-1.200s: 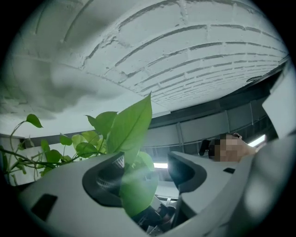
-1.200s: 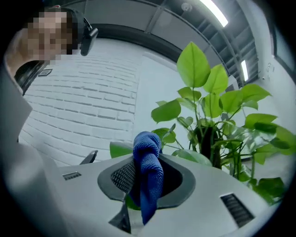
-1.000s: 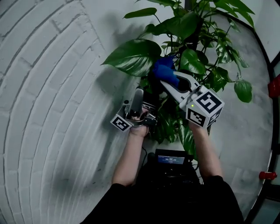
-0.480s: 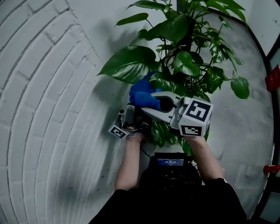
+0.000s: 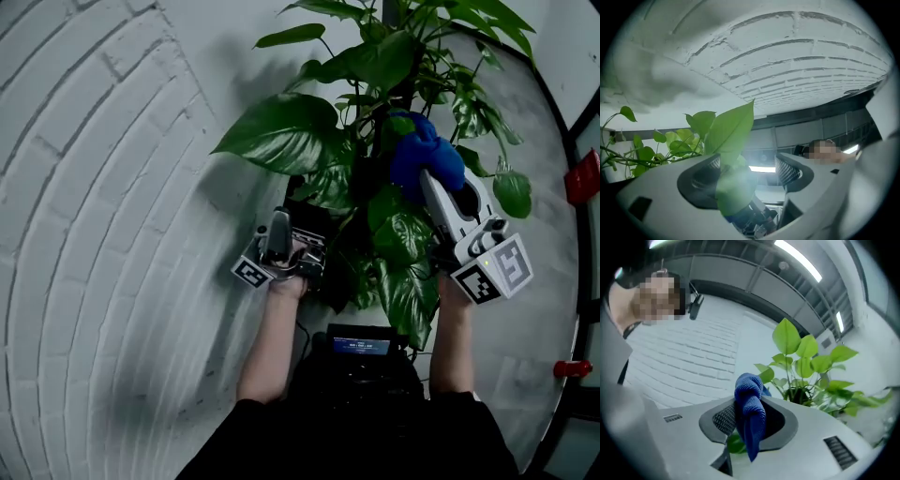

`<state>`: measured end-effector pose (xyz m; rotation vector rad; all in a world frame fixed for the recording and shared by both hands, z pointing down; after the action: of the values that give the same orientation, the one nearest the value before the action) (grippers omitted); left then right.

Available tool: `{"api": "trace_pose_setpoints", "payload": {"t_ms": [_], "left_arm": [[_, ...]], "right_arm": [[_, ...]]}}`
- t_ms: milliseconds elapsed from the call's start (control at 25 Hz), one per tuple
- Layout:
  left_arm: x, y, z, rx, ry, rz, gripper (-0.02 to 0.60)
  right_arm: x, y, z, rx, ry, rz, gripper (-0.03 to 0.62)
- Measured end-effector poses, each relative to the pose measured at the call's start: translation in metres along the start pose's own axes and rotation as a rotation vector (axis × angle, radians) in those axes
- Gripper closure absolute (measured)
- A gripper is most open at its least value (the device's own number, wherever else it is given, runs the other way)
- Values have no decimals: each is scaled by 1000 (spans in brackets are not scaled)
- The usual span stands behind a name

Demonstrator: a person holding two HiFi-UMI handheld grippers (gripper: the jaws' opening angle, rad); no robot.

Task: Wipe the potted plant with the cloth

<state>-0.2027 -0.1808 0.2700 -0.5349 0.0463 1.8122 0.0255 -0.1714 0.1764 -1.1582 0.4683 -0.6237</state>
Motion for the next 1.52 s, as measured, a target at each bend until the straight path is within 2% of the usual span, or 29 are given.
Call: {"api": "trace_pose_setpoints", "payload": {"t_ms": [40, 120, 240, 320, 520, 640, 800, 1200, 1360, 1520], "left_arm": [[0, 0, -1, 3, -1, 3, 216], [0, -1, -3, 11, -9, 10, 216], [5, -4, -8, 9, -33, 16, 216], [9, -7, -11, -4, -44, 13, 216], [19, -7, -12, -62, -50, -39, 216], [22, -6, -9, -101, -50, -76, 216], [24, -2, -7, -102, -60, -74, 216], [27, 3, 11, -123, -88, -24, 209], [28, 9, 21, -103, -105, -1, 209], [48, 8, 29, -70, -90, 5, 209]], "right_arm": [[4, -3, -1, -19, -30, 40, 480], [3, -22, -10, -91, -22, 75, 479], [-11, -70, -33, -243, 71, 26, 480], [-25, -92, -45, -297, 137, -30, 480], [-61, -97, -66, -308, 286, -152, 480], [-83, -92, -75, -327, 357, -162, 480], [-114, -88, -81, -361, 443, -162, 480], [-160, -97, -80, -440, 482, -120, 480], [-165, -94, -72, -395, 491, -191, 480], [-168, -84, -49, -329, 479, -291, 480]]}}
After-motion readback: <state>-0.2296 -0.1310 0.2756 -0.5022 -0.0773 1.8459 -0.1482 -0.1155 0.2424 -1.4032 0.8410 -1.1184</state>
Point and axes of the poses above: the fingertips, and each gripper's own axes: z backward along the fingers, x to its right, y out of its top, the point moved 3 cm from there along z, backward along the fingers, and after that the axes turned 2 degrees about z, right-handed, at the moved point
